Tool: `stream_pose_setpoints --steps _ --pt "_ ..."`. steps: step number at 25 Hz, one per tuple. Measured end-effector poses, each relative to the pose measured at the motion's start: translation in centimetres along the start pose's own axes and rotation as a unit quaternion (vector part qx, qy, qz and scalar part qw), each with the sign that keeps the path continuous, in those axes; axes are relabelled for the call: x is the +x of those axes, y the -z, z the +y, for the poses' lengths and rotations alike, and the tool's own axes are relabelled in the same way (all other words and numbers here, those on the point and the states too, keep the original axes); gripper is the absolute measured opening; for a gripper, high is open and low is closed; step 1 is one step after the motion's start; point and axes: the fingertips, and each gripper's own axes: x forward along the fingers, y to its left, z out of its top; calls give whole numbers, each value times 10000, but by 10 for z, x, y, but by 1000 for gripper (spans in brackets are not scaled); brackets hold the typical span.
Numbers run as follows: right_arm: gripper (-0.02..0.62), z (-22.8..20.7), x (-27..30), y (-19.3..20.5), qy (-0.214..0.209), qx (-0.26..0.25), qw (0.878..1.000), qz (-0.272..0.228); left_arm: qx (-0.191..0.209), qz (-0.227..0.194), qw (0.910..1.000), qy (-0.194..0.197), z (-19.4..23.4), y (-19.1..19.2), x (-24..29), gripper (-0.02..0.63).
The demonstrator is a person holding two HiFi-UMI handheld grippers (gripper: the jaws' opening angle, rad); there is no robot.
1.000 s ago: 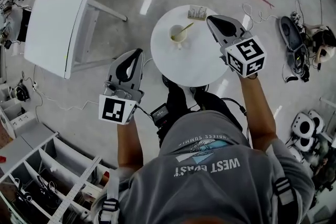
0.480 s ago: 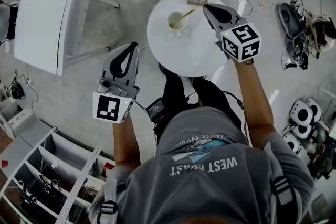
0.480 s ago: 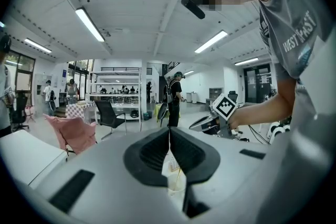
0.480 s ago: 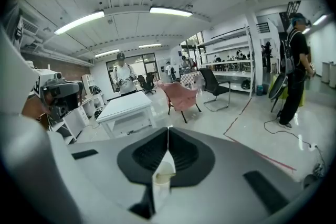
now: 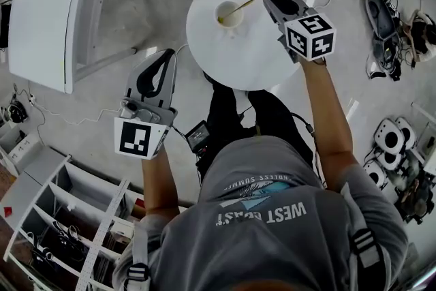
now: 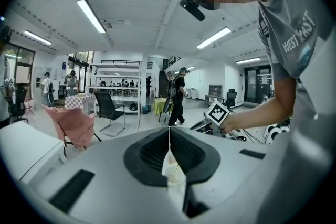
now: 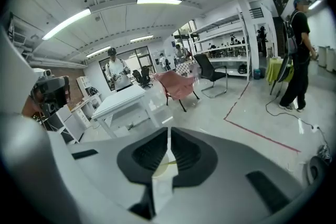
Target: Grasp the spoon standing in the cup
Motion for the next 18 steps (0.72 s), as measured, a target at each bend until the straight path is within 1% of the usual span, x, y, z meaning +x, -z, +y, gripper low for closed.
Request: stream_pose_setpoints --steps 5,9,11,16,18 --pt "5 -5 16 12 -71 148 9998 140 -78 127 9999 43 4 7 5 9" --pt "8 -7 27 24 -126 231 9993 263 101 86 9998 124 6 10 9 9" --pt "20 -11 32 31 -129 299 9989 337 95 103 9998 138 6 10 12 9" --pt "58 -17 49 53 -162 504 9970 567 -124 251 9996 104 8 15 16 9" --pt "72 -20 54 60 -175 569 9961 646 -41 218 9997 139 9 17 17 9"
